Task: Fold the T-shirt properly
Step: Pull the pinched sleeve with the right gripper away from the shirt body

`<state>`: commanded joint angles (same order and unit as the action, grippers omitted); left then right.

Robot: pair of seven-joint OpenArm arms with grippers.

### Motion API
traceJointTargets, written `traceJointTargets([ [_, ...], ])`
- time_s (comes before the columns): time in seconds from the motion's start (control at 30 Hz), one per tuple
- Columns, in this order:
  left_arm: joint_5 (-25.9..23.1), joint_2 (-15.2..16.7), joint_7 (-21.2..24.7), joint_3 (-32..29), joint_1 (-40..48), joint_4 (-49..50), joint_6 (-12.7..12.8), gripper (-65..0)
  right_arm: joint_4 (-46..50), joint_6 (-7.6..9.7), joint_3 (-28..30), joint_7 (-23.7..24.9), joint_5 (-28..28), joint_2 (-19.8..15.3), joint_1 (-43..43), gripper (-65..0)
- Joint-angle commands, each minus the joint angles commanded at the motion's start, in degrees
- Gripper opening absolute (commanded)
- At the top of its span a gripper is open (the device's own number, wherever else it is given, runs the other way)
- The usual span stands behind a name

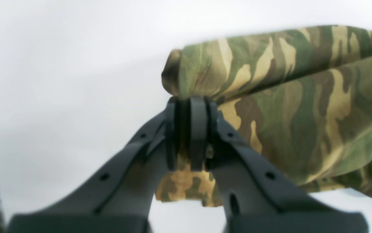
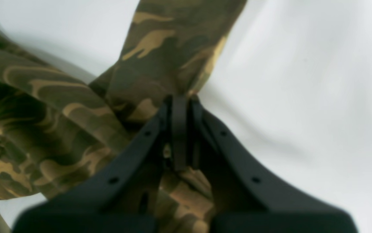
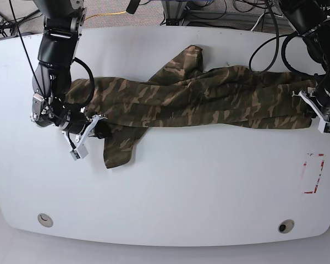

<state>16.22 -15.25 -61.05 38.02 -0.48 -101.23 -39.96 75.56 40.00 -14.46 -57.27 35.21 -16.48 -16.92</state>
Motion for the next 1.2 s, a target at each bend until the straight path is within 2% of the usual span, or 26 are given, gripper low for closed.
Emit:
traceJointTargets([
  [0.2, 0.09, 0.09, -5.54, 0.09, -6.95, -2.29, 0.00, -62.1, 0.88, 0.00, 0.18, -2.29, 0.00, -1.05, -5.63, -65.0],
  [0.43, -0.18, 0.18, -9.76, 0.09, -19.08, -2.37, 0.09, -62.1, 0.62, 0.00, 0.62, -2.46, 0.00, -5.36, -16.97, -65.0],
  [0.53, -0.26, 0.18, -12.22, 0.09, -24.44, -2.37, 0.35, -62.1, 0.53, 0.00, 2.73, -4.40, 0.00, -7.56, -22.59, -65.0],
  [0.67, 0.09, 0.00, -13.71, 0.00, -30.77, -2.37, 2.37, -62.1, 0.53, 0.00, 4.04, -7.91, 0.00, -9.23, -31.12, -65.0],
  [0.77, 0.09, -0.09, -14.15, -0.09, -34.99, -2.37, 2.46, -62.1, 0.53, 0.00, 4.22, -9.85, 0.00, -9.76, -37.10, -65.0],
  [0.87, 0.09, -1.32, -16.62, -0.09, -40.00, -2.37, 2.46, -62.1, 0.44, 0.00, 5.01, -11.25, 0.00, -11.34, -43.60, -65.0],
  [1.03, 0.00, -1.93, -16.79, -0.44, -41.85, -2.02, 2.46, -60.8, 0.53, 0.00, 10.64, -11.25, 0.00, -12.84, -48.00, -65.0],
  [1.2, 0.18, -1.14, -16.79, -0.79, -35.08, -2.02, 2.37, -50.7, 0.53, 0.00, 10.55, -11.25, 0.00, -12.57, -46.68, -65.0],
])
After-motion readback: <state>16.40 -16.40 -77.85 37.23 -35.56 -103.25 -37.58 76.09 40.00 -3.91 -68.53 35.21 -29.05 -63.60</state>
